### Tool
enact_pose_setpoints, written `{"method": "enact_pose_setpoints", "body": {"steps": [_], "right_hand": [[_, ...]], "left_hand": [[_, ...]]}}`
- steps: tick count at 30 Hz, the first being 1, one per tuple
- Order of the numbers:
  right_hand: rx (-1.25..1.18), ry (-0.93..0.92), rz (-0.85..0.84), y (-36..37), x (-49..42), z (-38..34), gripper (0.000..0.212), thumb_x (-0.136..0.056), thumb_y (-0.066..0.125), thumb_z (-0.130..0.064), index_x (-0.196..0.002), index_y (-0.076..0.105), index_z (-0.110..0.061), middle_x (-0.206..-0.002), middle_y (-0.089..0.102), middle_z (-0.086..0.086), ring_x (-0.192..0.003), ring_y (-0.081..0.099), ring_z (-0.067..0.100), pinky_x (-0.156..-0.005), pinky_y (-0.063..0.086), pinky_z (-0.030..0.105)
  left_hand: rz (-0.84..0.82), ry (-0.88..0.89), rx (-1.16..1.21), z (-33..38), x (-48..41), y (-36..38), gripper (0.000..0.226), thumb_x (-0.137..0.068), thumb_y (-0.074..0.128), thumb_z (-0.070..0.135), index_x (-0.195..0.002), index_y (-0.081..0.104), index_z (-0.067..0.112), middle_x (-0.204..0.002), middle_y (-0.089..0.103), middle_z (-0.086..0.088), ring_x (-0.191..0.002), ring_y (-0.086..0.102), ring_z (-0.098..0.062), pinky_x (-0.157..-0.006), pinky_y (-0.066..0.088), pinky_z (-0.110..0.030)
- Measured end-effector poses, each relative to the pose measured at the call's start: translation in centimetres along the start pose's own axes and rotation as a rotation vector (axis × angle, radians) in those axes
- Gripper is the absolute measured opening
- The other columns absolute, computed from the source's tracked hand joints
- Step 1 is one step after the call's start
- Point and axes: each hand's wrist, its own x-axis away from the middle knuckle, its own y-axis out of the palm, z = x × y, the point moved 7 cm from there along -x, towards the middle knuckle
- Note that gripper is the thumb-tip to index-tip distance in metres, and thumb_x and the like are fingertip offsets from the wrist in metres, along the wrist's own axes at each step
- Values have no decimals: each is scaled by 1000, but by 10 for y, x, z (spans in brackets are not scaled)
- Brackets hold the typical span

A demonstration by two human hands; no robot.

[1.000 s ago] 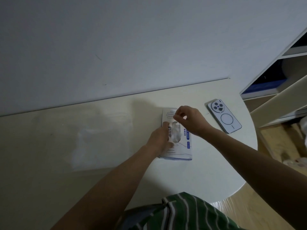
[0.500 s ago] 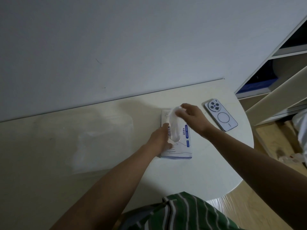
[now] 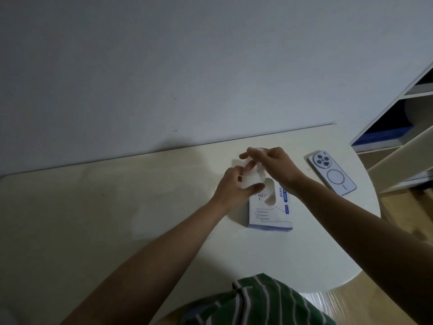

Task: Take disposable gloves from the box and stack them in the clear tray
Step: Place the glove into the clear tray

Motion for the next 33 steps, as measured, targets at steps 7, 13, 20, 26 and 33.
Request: {"method": "enact_pose_setpoints", "body": {"steps": [7, 13, 20, 26, 33], "right_hand": [[21, 20, -191, 42, -7, -12, 53, -87, 50, -40, -139, 48, -29, -119, 63, -3, -110, 59, 15, -92, 48, 32], [-4, 139, -255, 79, -18, -8, 51, -89, 66, -6, -136, 48, -9, -98, 66, 18, -82, 60, 22, -75, 49, 28], [136, 93, 5, 100, -34, -4, 23, -85, 73, -16, -105, 66, -7, -75, 64, 9, -58, 57, 15, -55, 48, 22], [372, 13, 1, 126, -34, -5, 20, -85, 72, -34, -85, 63, -16, -67, 69, -3, -47, 64, 6, -48, 48, 13], [616, -26, -186, 146, -27, -16, 30, -91, 61, -43, -71, 61, -20, -53, 63, -6, -46, 59, 2, -53, 46, 16]], "left_hand": [[57, -104, 470, -24, 17, -49, 18, -97, 50, 6, -95, 67, 4, -75, 67, -10, -62, 64, -23, -59, 54, -30], [42, -273, 656, -53, 27, -85, 20, -92, 54, 16, -88, 71, 6, -69, 66, -11, -55, 63, -23, -53, 53, -29], [-67, -289, 750, -97, 41, -116, 54, -78, 76, 41, -120, 59, 10, -103, 67, -10, -86, 68, -23, -77, 57, -38], [365, -479, 891, -141, 45, -146, 8, -90, 62, 5, -87, 68, 2, -77, 71, -10, -71, 67, -21, -71, 58, -34], [453, -434, 647, -148, 53, -165, 6, -95, 54, 4, -93, 60, 3, -66, 59, -11, -42, 60, -14, -44, 52, -27]]}}
